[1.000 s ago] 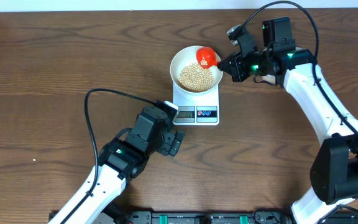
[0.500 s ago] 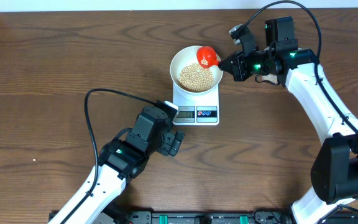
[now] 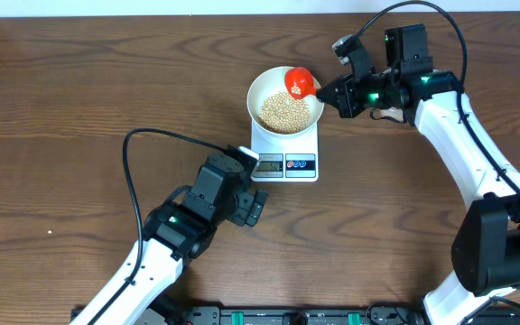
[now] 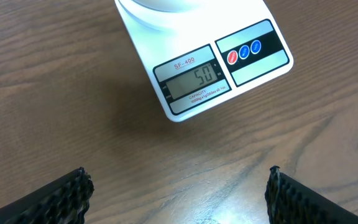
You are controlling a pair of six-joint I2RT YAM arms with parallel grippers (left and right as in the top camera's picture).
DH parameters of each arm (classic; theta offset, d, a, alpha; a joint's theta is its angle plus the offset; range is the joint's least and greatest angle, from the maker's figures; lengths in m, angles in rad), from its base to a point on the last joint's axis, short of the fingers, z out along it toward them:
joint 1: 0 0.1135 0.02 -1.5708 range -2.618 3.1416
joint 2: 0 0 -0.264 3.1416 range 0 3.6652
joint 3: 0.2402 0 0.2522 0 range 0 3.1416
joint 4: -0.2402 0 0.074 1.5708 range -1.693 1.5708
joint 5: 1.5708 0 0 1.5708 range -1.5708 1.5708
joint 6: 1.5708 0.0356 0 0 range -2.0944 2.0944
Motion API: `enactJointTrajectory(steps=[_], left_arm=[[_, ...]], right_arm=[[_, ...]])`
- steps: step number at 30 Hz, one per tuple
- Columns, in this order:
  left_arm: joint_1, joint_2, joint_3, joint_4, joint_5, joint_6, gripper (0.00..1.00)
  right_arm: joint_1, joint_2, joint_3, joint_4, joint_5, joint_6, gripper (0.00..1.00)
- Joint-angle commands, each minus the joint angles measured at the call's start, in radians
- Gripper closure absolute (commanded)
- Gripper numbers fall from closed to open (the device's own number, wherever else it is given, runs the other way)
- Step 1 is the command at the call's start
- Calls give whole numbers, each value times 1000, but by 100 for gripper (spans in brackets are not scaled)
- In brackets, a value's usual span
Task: Scoop item into bowl and weigh 50g on scale
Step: 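Move the empty red scoop right back over the soybean tub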
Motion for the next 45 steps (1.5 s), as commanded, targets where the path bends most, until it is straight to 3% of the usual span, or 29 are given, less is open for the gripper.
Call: enactJointTrajectory(steps=[1,10,20,25,31,45], left_arm=[[-3,4,18,2,-6,-5,9],[-3,4,18,2,-5,-4,9],[-3,4,18,2,-6,-4,9],[-3,4,18,2,-6,-4,9],[-3,4,18,2,-6,-4,9],[-3,4,18,2,-6,-5,8]], right_arm=[[-40,-29,23,18,-129,46,99],[-251,-29,23,42,-428,105,99],[-552,-29,23,-31,-410,90,99],[-604,-29,23,-155,-292,1,99],[-568,-29,23,-275,-74,-84,99],[-326,-29,23,-231,570,-79,99]])
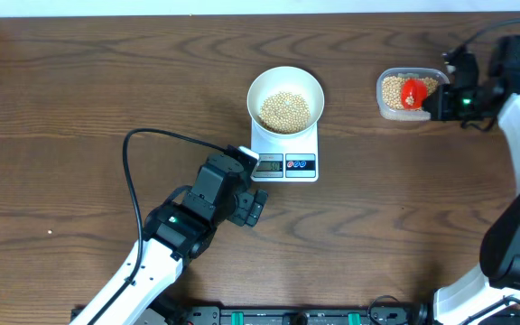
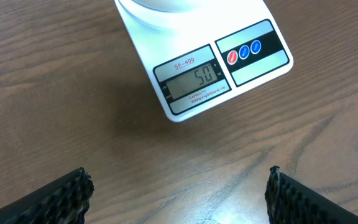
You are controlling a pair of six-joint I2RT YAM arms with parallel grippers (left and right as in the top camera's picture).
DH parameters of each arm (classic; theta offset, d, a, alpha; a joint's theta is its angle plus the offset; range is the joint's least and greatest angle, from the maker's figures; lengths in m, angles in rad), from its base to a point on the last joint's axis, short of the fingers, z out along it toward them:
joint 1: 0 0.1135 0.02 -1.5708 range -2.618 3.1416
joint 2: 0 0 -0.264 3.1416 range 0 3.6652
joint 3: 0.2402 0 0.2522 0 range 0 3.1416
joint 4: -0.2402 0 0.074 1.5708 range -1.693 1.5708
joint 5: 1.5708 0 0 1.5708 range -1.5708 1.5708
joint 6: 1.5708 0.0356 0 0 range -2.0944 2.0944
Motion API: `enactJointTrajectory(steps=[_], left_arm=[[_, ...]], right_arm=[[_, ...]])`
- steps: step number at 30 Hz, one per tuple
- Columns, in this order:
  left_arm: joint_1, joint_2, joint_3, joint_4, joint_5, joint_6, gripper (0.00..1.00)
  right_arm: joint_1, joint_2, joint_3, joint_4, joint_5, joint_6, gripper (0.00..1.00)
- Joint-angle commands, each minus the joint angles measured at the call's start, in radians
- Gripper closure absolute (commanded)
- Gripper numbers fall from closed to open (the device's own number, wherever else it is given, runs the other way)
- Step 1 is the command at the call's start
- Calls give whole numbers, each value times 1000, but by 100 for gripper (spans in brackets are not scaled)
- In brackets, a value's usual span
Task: Scoop item into bowl and weigh 50g on scale
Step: 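Move the empty red scoop right back over the soybean tub, then lower the red scoop into the tub and open the right gripper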
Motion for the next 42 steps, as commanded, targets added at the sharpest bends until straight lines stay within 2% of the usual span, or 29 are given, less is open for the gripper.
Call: enactJointTrajectory(steps=[1,11,15,20,24,27,33,38,42], left_arm=[[-3,4,18,2,-5,-4,9],[-3,4,18,2,-6,-4,9],[-3,4,18,2,-6,-4,9],[-3,4,18,2,-6,-5,9],[-3,4,18,2,-6,-5,9],[-3,4,18,2,-6,-4,9],[-3,4,18,2,-5,-5,9],[-3,4,18,2,-6,-4,9],[-3,4,18,2,-6,-4,9]], right_arm=[[66,-29,18,24,236,-13,99],[268,-45,18,43,705,-14,99],[320,-45,18,34,808,-14,99],[344,-51,19,28,823,1,99],[332,-90,19,12,739,47,99],[294,-141,19,14,600,125,99],[140,-151,13,16,274,407,99],[42,-122,-25,42,116,677,99],[21,-122,-62,103,-2,686,99]])
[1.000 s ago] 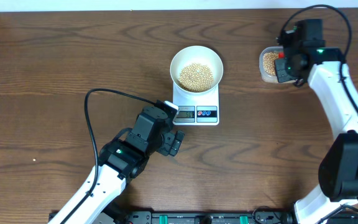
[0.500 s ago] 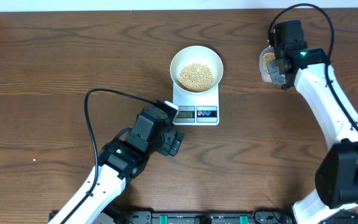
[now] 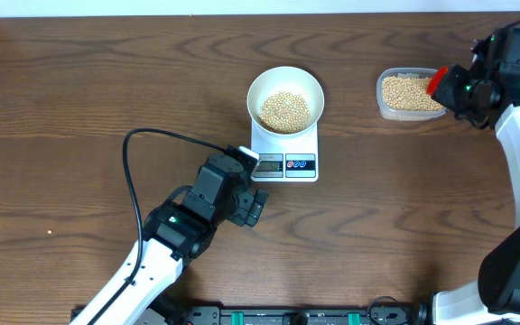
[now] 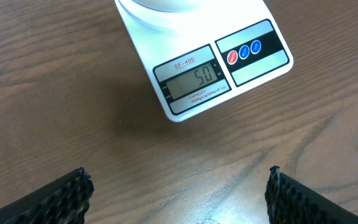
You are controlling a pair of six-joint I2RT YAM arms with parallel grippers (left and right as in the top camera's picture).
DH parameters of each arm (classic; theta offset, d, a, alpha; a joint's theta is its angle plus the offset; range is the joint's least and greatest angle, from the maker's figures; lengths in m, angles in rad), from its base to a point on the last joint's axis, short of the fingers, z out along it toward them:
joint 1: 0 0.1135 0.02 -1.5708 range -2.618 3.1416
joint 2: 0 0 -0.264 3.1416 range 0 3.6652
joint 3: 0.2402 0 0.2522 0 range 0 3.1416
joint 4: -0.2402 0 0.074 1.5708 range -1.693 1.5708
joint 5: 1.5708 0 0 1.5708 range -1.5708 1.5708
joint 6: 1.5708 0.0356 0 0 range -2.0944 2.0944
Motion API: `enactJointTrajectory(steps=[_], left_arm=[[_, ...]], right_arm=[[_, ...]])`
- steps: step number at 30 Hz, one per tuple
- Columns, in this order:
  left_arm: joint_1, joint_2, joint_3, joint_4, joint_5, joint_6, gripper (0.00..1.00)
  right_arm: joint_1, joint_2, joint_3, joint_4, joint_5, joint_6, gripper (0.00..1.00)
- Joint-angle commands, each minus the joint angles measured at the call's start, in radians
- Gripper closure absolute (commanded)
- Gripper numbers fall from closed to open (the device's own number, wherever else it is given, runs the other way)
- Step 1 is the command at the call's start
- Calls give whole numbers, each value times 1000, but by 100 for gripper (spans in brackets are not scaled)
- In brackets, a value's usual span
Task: Scoop item into bowl and weigh 50g on scale
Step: 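Lower the red scoop into the tub and open the right gripper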
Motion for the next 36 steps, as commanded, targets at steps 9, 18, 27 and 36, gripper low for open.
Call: enactJointTrajectory(steps=[9,18,27,36], left_arm=[[-3,4,18,2,-6,-5,9],[-3,4,18,2,-6,-4,9],[-3,4,18,2,-6,-5,9],[-3,4,18,2,-6,-5,9]], right_arm=[[0,8,-121,95,-161,262,91],[0,8,-142,61,-205,276,52],[-19,8,-142,-9,-229,238,1],[-41,8,-142,23,-221,142,1]])
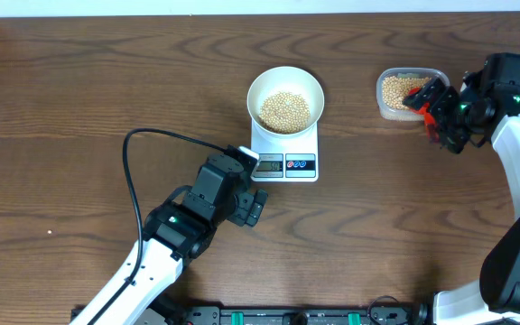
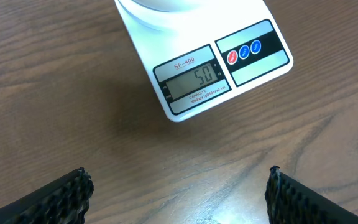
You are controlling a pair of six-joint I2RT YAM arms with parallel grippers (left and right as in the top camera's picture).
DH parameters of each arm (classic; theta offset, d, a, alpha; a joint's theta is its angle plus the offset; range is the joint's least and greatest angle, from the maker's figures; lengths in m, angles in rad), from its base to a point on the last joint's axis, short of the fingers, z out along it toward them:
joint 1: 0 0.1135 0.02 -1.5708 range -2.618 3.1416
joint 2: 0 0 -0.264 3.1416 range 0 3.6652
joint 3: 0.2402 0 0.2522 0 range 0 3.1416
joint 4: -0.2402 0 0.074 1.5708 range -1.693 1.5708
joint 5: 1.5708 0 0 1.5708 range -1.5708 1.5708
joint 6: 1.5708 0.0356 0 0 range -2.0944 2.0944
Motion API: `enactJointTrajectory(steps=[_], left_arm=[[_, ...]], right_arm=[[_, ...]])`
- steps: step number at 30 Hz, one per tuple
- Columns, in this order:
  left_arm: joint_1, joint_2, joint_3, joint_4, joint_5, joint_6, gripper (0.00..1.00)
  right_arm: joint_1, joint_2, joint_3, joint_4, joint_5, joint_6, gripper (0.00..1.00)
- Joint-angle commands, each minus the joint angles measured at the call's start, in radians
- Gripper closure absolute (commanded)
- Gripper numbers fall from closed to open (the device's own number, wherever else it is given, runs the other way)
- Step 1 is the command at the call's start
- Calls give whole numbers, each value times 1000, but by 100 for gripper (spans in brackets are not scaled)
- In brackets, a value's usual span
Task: Scoop item into bowl and weigh 50g on scale
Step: 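Lower the red scoop into the tub and open the right gripper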
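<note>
The white bowl (image 1: 284, 79) of beige beans stands on the white scale (image 1: 284, 165). In the left wrist view the scale's display (image 2: 194, 78) reads 50. The clear container (image 1: 403, 92) of beans sits at the back right. My right gripper (image 1: 430, 106) is at the container's front right corner, shut on the red scoop (image 1: 433, 121), which is partly hidden by the fingers. My left gripper (image 1: 256, 207) hovers open just in front of the scale, its two fingers (image 2: 61, 196) spread over bare table.
A black cable (image 1: 134, 171) loops from my left arm across the table's left half. The wooden tabletop (image 1: 79, 81) stretches left of the scale. The scale's coloured buttons (image 2: 244, 51) face my left gripper.
My right gripper, still holding the red scoop, has shifted from the container's right side to its front right corner. The left arm, the bowl and the 50 reading are unchanged.
The right gripper first held the red scoop at the bowl's rim, with the display at 50. Then the scoop was over the bean container, then at the container's right side, and now at its front right corner. The left gripper stayed open before the scale throughout.
</note>
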Motion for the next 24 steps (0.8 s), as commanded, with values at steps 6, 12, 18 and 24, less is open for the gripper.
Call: enactJointTrajectory(steps=[6,12,18,24], left_arm=[[-3,4,18,2,-6,-4,9],[-3,4,18,2,-6,-4,9],[-3,4,18,2,-6,-5,9],[-3,4,18,2,-6,-5,9]], right_arm=[[-3,4,-5,102,36,-64,1],[-3,8,-5,100,83,-64,1],[-5,0,-3,32,110,-129,4],[-6,-117,40,-46,39,-375,9]])
